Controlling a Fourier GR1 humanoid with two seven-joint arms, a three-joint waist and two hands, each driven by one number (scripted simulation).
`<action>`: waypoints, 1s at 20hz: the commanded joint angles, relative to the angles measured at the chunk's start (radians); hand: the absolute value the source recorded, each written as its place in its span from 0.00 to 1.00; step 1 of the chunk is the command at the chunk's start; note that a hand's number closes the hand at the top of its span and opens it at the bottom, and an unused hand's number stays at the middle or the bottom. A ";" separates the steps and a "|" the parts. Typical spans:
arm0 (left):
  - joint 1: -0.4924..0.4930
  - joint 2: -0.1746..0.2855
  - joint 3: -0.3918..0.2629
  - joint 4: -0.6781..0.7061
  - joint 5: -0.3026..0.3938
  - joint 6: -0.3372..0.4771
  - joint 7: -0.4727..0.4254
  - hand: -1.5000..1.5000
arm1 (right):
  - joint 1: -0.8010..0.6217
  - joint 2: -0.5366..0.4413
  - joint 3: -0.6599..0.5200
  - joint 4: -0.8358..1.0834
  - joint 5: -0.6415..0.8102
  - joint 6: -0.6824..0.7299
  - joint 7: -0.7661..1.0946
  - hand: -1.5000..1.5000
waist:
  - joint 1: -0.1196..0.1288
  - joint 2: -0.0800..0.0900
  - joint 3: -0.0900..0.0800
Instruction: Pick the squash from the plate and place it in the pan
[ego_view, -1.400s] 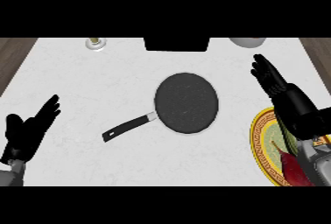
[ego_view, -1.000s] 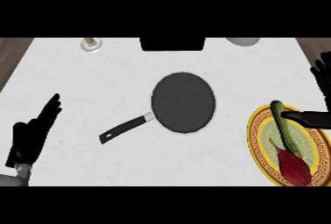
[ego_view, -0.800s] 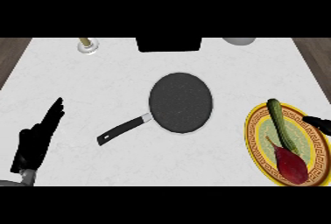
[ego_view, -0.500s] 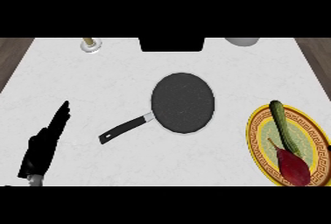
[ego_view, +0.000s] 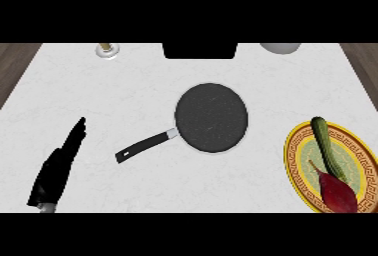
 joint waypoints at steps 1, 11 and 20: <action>0.032 -0.004 0.003 -0.028 -0.020 -0.002 0.006 0.50 | -0.082 -0.026 0.049 0.001 0.018 0.121 0.053 0.00 | 0.006 0.000 0.000; -0.009 -0.057 0.009 -0.073 -0.080 0.001 0.095 0.50 | -0.230 0.037 0.153 -0.079 0.097 0.198 0.381 0.00 | -0.002 -0.001 0.000; 0.005 -0.076 0.049 -0.059 -0.088 -0.035 0.075 0.50 | -0.353 0.051 0.243 -0.055 0.192 0.357 0.547 0.00 | 0.000 0.000 -0.001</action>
